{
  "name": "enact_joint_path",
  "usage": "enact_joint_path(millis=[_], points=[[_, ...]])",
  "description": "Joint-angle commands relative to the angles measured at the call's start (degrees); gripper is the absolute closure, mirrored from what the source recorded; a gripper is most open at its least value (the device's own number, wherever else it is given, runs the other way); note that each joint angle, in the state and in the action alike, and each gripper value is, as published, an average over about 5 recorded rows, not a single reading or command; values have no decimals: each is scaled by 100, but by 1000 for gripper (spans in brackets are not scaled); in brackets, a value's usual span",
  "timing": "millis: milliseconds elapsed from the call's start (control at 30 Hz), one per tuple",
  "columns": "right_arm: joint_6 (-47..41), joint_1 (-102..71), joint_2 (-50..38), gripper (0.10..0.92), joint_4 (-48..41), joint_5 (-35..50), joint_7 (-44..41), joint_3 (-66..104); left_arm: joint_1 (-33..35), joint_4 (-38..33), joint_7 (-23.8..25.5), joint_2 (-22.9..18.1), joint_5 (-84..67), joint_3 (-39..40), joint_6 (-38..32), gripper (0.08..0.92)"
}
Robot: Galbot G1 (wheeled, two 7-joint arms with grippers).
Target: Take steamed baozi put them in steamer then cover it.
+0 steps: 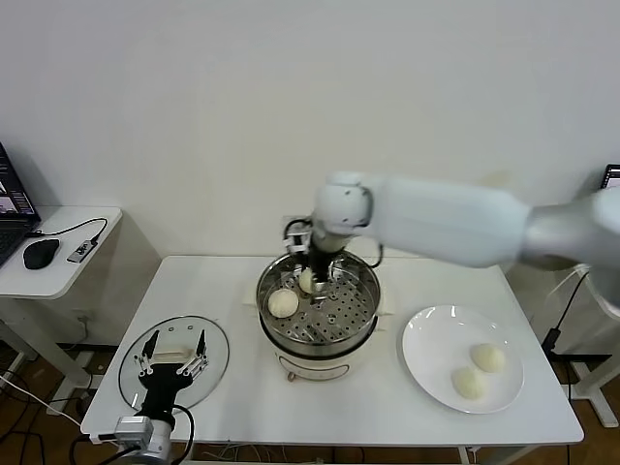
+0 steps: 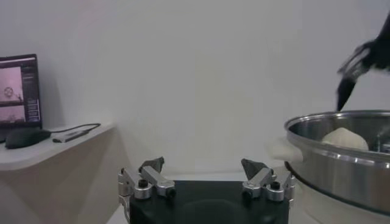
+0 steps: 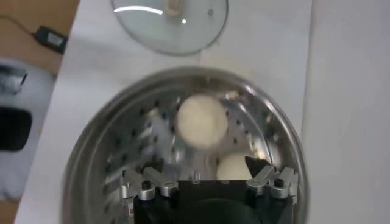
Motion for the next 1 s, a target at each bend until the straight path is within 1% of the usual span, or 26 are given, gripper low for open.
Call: enact_joint_path(millis=[33, 200, 400, 533, 733, 867, 1000], points=[[782, 670, -2679, 203, 1504, -1115, -908, -556, 29, -33, 4, 1, 47, 41, -5, 177], [1330, -367, -3715, 203, 1640, -1987, -1015, 43, 63, -41, 6, 23, 106, 50, -4, 177], [1713, -2453, -4380, 203, 1522, -2843, -1019, 1602, 90, -21, 3, -2, 193, 72, -1, 177], [1766, -3599, -4556, 203, 1405, -3280, -905, 2447, 116, -30, 2, -26, 242, 80, -1, 177], [1800, -5230, -4703, 203, 1399, -3632, -817, 3689, 145, -55, 1, -75, 321, 121, -2, 177], [1832, -5947, -4707, 203, 1378, -3812, -732, 4247, 157, -64, 1, -105, 355, 148, -9, 177], [1857, -6295, -4530, 203, 1239, -3951, -561, 4478, 158, -73, 0, -119, 361, 149, -13, 177]])
